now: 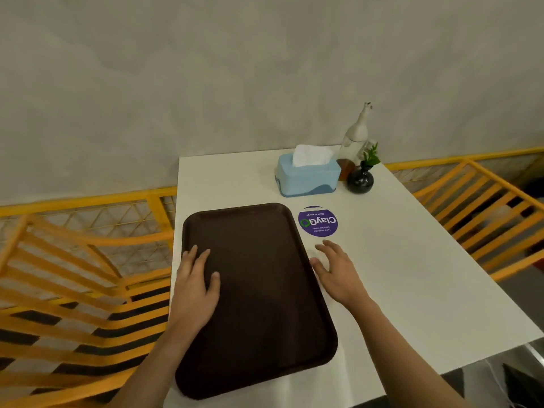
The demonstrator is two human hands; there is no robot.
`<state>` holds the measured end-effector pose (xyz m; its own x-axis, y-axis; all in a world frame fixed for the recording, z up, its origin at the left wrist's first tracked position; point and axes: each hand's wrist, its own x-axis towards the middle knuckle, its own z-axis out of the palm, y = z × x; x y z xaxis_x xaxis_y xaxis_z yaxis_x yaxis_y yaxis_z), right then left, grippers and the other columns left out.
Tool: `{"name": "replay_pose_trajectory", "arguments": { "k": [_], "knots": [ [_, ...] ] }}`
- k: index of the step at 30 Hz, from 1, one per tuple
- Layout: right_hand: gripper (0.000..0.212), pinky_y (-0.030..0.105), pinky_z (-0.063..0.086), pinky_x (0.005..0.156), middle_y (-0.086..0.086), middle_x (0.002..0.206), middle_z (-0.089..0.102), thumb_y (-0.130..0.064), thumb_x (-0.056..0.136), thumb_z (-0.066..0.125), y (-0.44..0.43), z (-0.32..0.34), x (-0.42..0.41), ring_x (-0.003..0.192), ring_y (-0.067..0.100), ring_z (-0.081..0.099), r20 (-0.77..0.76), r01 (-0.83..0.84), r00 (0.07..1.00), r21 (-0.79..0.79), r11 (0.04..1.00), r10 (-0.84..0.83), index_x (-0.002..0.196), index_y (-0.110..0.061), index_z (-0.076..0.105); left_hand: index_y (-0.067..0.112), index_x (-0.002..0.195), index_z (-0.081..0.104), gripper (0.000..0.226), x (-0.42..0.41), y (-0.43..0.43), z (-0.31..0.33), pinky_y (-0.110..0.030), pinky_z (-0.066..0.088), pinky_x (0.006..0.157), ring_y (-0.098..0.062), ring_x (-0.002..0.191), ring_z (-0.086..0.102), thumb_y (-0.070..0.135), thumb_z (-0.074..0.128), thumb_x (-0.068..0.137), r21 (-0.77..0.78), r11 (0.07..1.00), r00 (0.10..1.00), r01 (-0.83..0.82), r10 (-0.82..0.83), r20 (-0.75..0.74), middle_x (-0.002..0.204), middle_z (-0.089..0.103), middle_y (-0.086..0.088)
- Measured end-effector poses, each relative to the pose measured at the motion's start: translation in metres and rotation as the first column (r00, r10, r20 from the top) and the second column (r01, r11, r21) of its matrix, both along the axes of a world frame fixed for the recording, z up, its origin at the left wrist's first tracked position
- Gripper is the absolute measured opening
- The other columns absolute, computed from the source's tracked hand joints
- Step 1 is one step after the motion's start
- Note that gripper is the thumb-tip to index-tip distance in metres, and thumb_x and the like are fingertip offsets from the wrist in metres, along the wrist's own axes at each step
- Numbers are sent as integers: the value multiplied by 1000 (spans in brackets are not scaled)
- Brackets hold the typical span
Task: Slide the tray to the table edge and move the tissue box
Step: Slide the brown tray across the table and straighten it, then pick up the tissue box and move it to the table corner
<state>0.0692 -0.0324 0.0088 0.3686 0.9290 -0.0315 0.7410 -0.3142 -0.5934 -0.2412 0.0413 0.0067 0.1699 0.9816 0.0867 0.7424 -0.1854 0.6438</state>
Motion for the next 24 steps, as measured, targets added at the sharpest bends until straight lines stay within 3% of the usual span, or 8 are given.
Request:
{"name": "replay_pose_trajectory", "arguments": {
  "k": [3, 6, 9, 13, 24],
  "knots": [
    [47, 34, 40, 108, 2, 152, 47, -34, 100, 62, 19, 15, 24, 138, 23, 45, 6, 37, 999, 88, 995, -38, 144, -18, 53, 25, 152, 40, 57, 41, 21, 15, -35, 16, 119, -15, 155, 9, 26, 58, 98, 38, 998, 997, 47, -49, 63, 166, 21, 4],
    [50, 30, 49, 99, 4, 149, 51, -29, 97, 68, 46, 31, 56, 131, 20, 50, -10, 60, 998, 135, 989, -60, 143, -16, 53, 27, 151, 40, 56, 88, 47, 33, -31, 20, 114, -16, 152, 20, 31, 57, 98, 61, 996, 990, 69, -76, 117, 163, 26, 5],
    [50, 26, 47, 92, 3, 151, 49, -29, 97, 68, 80, 44, 92, 132, 20, 50, -10, 51, 999, 156, 986, -50, 143, -18, 53, 25, 151, 40, 59, 139, 76, 50, -29, 25, 111, -18, 148, 31, 42, 58, 97, 71, 995, 987, 73, -82, 141, 160, 31, 2],
    [44, 35, 40, 109, 5, 152, 48, -27, 100, 61, 130, 52, 135, 136, 25, 48, -2, 19, 1000, 236, 972, -19, 142, -17, 53, 20, 151, 39, 70, 201, 114, 57, -25, 28, 107, -19, 143, 38, 48, 64, 92, 62, 996, 984, 66, -75, 163, 156, 37, -2],
    [80, 44, 39, 116, 2, 154, 40, -34, 92, 71, 226, 17, 198, 141, 24, 41, -233, -45, 967, 250, 967, 106, 156, -22, 24, 16, 161, 11, 122, 292, 194, 22, -27, 23, 108, -25, 149, 27, 52, 85, 70, -104, 993, 958, -59, 85, 274, 163, 25, -8]
  ]
}}
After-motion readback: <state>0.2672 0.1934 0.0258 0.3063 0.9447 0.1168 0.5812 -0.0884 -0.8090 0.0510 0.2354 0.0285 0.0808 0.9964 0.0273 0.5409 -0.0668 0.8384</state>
